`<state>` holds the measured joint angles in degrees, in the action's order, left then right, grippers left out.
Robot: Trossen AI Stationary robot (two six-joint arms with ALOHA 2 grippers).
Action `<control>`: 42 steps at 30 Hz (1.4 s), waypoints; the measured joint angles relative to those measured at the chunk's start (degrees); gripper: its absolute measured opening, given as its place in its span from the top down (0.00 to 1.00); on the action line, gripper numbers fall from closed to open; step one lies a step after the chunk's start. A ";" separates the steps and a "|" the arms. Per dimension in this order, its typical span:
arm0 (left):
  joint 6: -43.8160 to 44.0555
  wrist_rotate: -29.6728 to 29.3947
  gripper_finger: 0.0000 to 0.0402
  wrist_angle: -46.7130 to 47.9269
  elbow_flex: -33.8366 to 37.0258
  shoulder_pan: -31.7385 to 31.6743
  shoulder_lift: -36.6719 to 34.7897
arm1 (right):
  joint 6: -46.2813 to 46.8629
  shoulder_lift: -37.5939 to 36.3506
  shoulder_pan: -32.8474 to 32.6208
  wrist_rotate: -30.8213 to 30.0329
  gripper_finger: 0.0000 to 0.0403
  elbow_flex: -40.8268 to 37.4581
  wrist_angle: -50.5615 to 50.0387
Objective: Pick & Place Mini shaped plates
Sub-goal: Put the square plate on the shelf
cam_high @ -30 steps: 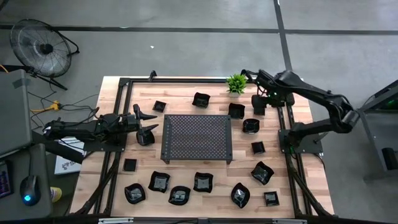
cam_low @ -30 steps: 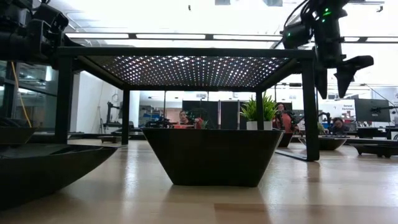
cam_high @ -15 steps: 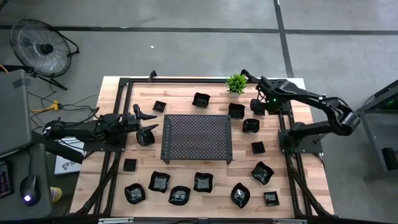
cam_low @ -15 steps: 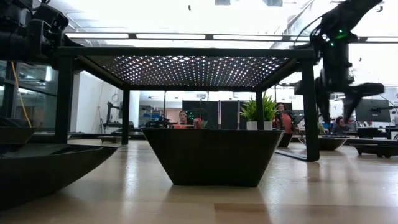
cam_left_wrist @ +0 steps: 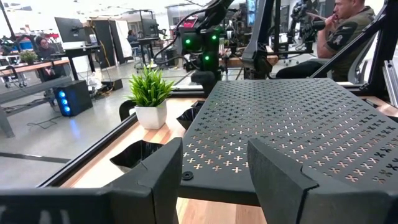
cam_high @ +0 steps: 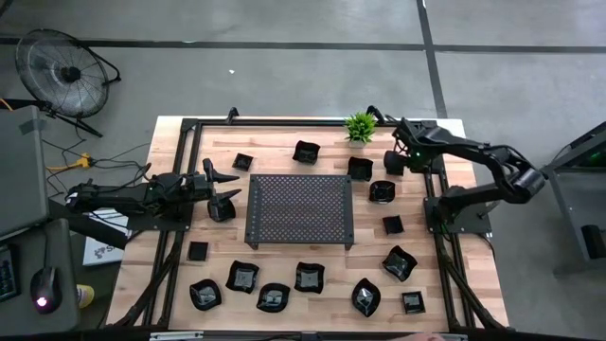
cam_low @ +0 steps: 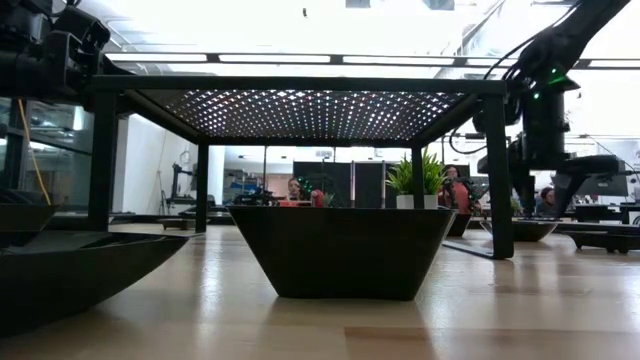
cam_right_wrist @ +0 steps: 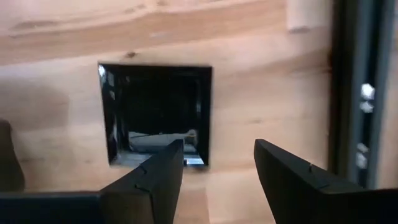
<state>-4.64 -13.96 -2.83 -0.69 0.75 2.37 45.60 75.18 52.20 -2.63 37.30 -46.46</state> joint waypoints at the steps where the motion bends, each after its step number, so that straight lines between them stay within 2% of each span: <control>1: 0.00 0.00 0.56 -0.02 0.00 0.00 -0.02 | -0.60 0.82 0.07 -0.02 0.52 0.00 0.55; 9: 0.02 0.00 0.56 0.00 0.00 0.00 0.00 | -3.26 5.25 0.73 -0.26 0.53 0.00 2.95; 24: 0.01 0.00 0.56 0.00 0.00 0.00 -0.02 | -4.72 6.10 1.47 0.20 0.73 0.00 3.31; 42: 0.02 0.00 0.56 0.00 0.00 0.00 0.00 | -5.64 6.10 1.45 1.75 0.88 0.00 3.85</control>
<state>-4.62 -13.96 -2.83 -0.69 0.75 2.37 39.97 81.28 53.65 -0.89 37.30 -42.61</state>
